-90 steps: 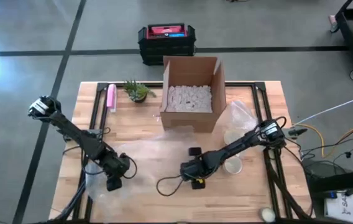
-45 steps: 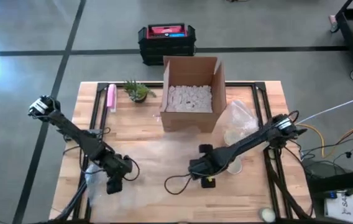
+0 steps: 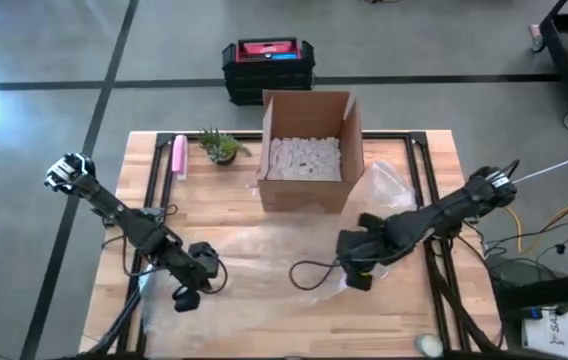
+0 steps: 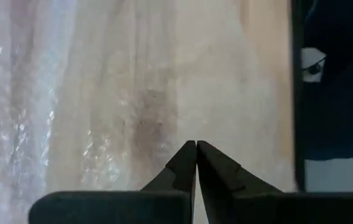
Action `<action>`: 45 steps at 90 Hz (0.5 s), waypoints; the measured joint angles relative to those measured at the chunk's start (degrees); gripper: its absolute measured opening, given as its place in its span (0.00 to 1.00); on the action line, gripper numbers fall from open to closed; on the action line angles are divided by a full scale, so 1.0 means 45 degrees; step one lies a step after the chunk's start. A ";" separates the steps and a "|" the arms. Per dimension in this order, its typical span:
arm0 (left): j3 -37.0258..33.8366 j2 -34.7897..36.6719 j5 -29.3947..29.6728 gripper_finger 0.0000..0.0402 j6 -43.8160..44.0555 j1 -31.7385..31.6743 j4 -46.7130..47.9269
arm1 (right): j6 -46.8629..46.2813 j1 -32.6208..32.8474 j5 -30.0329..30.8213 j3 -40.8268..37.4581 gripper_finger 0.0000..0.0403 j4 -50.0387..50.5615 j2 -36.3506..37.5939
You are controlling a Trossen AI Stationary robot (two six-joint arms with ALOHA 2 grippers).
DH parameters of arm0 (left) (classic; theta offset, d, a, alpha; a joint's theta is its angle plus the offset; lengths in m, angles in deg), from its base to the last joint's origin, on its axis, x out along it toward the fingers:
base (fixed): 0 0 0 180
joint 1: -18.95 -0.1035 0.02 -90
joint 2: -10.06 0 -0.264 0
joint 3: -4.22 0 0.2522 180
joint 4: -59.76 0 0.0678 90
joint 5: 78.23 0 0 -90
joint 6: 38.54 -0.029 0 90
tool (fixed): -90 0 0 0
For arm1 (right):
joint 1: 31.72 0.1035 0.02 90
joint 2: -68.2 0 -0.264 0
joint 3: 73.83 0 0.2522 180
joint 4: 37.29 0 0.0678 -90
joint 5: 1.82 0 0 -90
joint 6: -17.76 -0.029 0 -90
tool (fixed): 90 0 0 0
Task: Wrap mug
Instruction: Wrap the gray mug with bubble wrap
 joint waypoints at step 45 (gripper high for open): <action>-0.1452 -0.0034 0.0885 0.00 0.0026 -0.1001 -0.1461 | -0.2647 0.2034 -0.0547 -0.1504 0.55 -0.0199 -0.0797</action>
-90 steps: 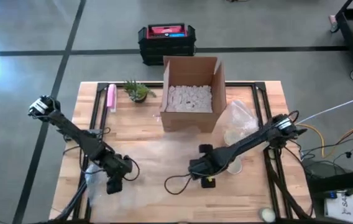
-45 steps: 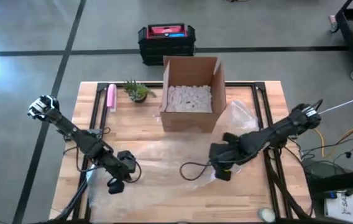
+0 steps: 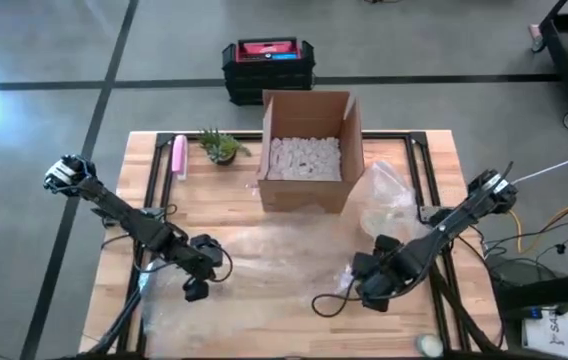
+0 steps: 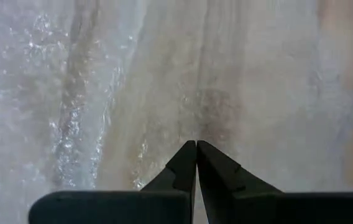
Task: Wrap mug
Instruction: Wrap the gray mug with bubble wrap
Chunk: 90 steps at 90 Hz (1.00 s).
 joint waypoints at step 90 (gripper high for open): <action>-0.0126 -0.3963 0.3943 0.00 -0.3442 -0.2891 -0.7052 | 0.3600 -0.0199 0.2127 0.3085 0.02 -0.2219 -0.0368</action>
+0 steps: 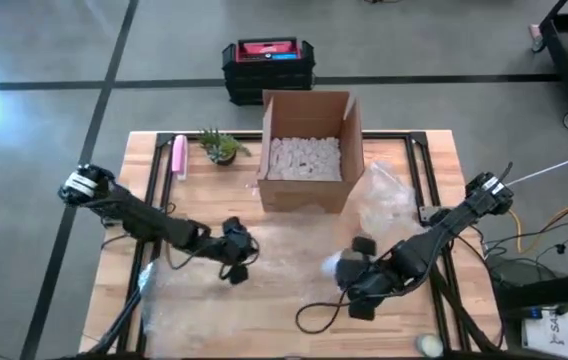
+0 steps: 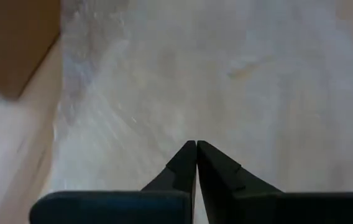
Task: Wrap mug
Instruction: Wrap the gray mug with bubble wrap
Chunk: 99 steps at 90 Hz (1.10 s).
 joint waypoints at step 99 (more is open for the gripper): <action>0.2442 0.5564 -0.0337 0.00 0.2556 0.2207 0.8602 | 0.7237 -0.2707 -0.0282 0.1600 0.02 -0.4460 -0.3615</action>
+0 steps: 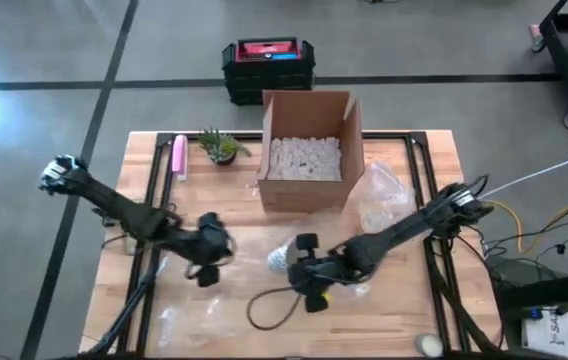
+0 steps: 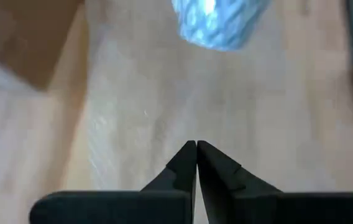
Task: Wrap mug
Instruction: Wrap the gray mug with bubble wrap
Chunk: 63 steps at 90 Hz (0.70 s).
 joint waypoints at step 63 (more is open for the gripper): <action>-0.3750 0.1862 0.0484 0.00 0.1264 0.0794 -0.3872 | 0.1112 -0.1291 -0.2252 0.9711 0.09 0.6063 -0.7037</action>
